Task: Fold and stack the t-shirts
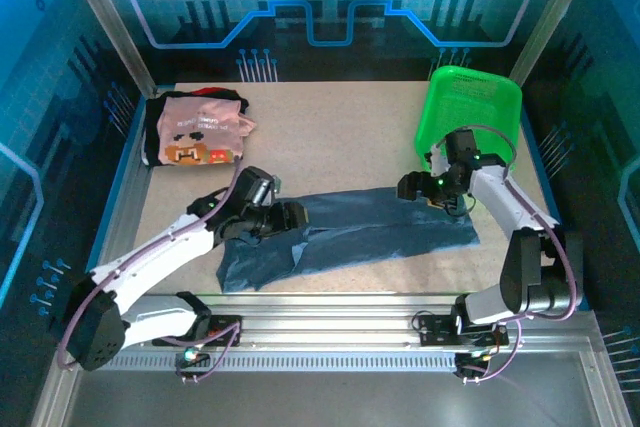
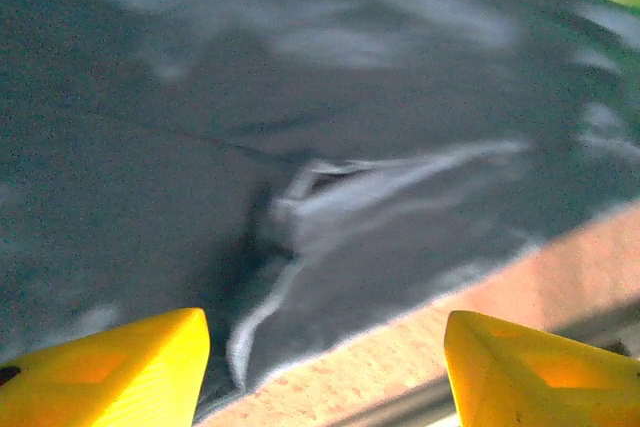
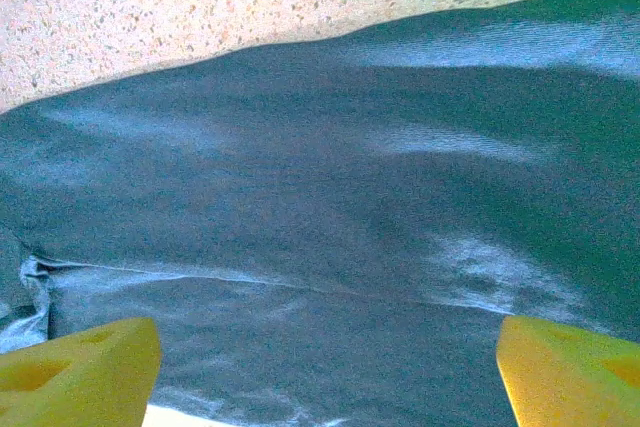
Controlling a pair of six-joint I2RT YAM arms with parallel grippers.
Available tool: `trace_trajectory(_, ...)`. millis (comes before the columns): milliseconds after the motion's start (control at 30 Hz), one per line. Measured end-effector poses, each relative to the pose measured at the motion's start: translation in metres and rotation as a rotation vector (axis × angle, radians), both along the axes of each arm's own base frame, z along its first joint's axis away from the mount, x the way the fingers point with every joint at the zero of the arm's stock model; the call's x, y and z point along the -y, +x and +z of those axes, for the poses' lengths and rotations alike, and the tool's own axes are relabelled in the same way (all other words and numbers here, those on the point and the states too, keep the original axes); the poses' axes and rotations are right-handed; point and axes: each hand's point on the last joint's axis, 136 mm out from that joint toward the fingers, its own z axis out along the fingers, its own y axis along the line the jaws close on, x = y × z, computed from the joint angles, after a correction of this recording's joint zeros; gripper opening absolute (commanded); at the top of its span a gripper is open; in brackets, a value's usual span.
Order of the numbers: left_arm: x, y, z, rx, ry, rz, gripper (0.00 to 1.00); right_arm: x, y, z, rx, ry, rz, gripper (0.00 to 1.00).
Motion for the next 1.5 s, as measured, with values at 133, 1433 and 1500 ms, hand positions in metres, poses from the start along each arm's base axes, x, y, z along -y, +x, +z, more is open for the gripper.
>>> trace_trajectory(133,-0.009,-0.010,-0.047,-0.159,0.119,0.026,0.20,-0.005,0.003,0.002,0.005,-0.004,0.015,0.88)
trace_trajectory(1433,-0.109,0.014,-0.010,-0.145,0.150,0.352,0.16,0.055,-0.027,0.023,-0.026,-0.300,-0.104,0.24)
trace_trajectory(1500,-0.102,0.017,-0.031,-0.199,0.185,0.327,0.12,0.045,-0.030,0.001,-0.076,-0.339,-0.055,0.21)
